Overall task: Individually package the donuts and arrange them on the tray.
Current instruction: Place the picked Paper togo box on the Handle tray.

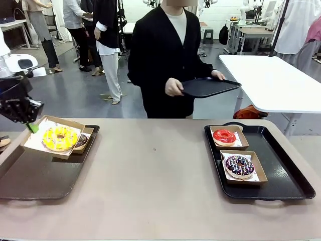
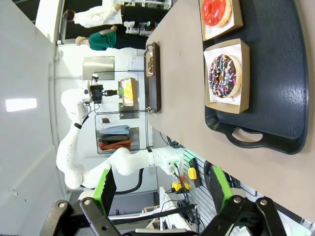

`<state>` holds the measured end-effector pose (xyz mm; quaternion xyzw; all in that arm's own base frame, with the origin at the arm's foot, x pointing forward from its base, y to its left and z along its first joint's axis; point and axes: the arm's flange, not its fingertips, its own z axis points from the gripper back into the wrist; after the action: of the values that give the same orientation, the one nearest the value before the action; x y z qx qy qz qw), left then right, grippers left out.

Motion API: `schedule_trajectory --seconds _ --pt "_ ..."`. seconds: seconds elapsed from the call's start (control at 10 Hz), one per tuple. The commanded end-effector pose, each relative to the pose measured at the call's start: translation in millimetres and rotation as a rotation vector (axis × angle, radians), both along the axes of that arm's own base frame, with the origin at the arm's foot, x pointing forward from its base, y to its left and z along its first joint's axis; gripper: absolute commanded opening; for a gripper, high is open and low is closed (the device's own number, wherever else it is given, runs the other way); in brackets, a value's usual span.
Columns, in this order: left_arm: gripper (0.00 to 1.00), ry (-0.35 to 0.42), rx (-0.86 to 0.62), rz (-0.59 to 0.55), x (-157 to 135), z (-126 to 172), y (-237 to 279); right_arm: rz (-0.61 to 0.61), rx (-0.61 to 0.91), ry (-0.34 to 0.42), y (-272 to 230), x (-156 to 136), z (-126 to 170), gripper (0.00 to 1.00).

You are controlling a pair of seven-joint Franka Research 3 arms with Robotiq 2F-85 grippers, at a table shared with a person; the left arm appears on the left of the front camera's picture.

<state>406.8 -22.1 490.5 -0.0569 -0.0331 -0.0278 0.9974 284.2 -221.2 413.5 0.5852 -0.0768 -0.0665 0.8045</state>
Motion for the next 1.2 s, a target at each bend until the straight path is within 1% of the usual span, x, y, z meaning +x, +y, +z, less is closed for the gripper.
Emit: schedule_trajectory --seconds 0.0,0.4,0.5,0.6,1.1 --pt "0.01 -0.019 -0.049 0.017 5.7 -16.0 21.5 -0.002 0.005 0.002 1.7 -0.7 3.7 1.00" --pt "0.01 0.010 -0.036 0.051 22.8 -36.4 43.3 -0.002 0.005 0.002 1.7 -0.7 3.7 1.00" --pt "0.01 0.008 -0.030 0.046 22.5 -37.7 42.2 -0.002 0.005 0.002 1.7 -0.7 3.7 1.00" --pt "0.01 0.021 -0.027 0.066 15.6 -35.2 39.5 -0.002 0.005 0.002 1.7 -0.7 3.7 1.00" --pt "0.01 0.021 -0.027 0.066 15.6 -35.2 39.5 -0.002 0.005 0.002 1.7 -0.7 3.7 1.00"
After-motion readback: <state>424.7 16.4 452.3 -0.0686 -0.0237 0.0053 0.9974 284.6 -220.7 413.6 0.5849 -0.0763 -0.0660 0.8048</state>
